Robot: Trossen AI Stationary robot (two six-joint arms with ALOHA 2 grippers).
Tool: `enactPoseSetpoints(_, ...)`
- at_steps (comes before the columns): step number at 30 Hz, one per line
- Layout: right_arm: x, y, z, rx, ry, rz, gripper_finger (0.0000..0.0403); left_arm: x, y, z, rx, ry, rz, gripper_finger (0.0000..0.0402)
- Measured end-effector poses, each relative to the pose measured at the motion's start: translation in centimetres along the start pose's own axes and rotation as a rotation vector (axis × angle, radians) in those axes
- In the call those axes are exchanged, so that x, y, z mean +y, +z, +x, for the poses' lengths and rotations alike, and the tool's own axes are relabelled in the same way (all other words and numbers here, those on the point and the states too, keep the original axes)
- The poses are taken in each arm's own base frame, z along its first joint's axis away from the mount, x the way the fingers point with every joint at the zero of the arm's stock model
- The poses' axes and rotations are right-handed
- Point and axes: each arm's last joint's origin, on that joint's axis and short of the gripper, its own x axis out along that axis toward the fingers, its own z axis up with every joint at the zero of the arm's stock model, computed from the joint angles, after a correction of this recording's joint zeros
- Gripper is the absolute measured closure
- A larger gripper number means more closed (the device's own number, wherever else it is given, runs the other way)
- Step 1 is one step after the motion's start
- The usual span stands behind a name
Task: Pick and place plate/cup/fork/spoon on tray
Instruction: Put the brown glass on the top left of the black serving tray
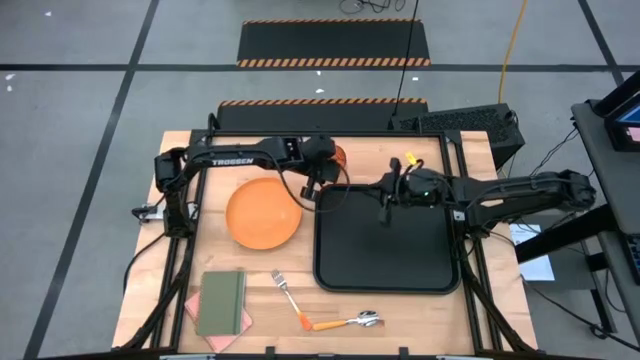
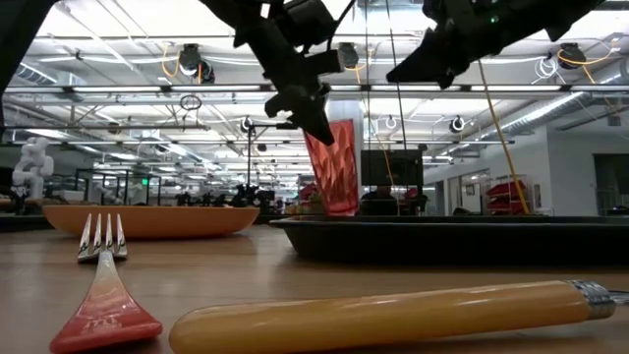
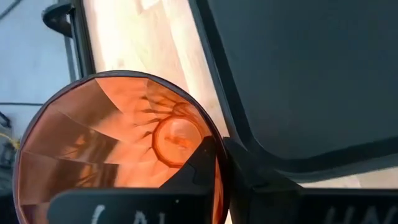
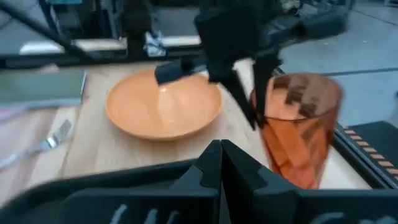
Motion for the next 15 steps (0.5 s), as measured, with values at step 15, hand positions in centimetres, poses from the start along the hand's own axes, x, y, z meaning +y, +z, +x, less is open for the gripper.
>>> enactPoseSetpoints(15, 0.8, 3.1, 4.2, 0.056, -0.093, -0.218, 0.0309, -2.0, 0.9, -0.8, 0.108, 0.018, 0.220, 0.0380)
